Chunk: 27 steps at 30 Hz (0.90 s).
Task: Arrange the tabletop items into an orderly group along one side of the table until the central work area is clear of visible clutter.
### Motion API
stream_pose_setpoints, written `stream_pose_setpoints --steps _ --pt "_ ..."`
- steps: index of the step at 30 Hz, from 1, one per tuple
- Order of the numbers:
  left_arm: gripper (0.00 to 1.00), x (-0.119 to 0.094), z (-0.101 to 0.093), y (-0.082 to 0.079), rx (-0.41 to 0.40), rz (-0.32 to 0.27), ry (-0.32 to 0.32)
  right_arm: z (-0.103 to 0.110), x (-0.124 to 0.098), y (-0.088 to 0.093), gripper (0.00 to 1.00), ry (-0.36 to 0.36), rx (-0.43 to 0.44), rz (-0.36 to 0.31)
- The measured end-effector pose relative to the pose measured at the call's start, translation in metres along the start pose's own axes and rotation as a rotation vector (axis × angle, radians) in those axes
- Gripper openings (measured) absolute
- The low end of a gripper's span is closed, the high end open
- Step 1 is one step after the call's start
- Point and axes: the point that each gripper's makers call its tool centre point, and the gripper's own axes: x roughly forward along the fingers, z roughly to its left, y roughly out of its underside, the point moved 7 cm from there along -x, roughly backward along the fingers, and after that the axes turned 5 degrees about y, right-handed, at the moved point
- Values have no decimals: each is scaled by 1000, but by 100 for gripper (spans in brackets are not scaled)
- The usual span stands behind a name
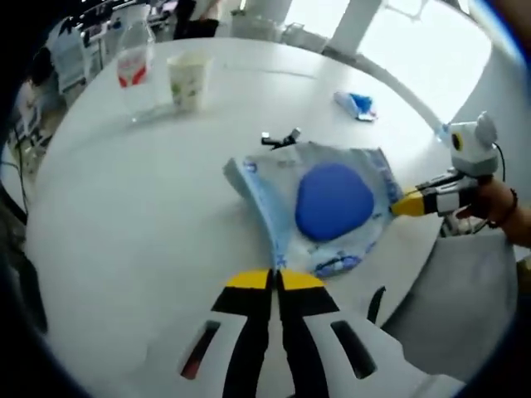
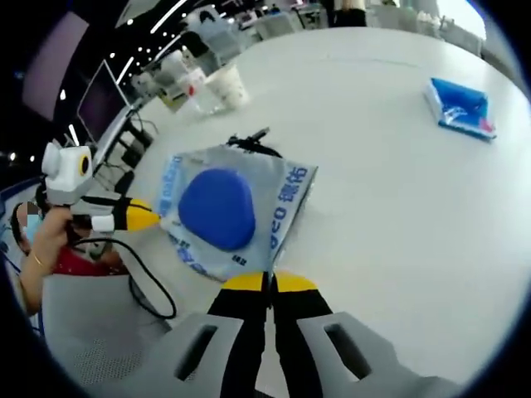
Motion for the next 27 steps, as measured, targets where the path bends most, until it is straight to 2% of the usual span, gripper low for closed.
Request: stream_pose_setpoints --steps 5,18,24,27 --pt "0 -3 -10 -5 58 1 1 -3 -10 -6 2 15 -8 -44" --pt "0 -11 -29 -25 111 -36 21 -12 -35 -19 2 54 -20 -134" --pt "0 -11 -34 -40 124 -55 30 -20 -45 -32 2 74 -15 -172" --pt "0 -10 -35 -52 131 -72 29 -24 -49 -39 2 78 -6 -190"
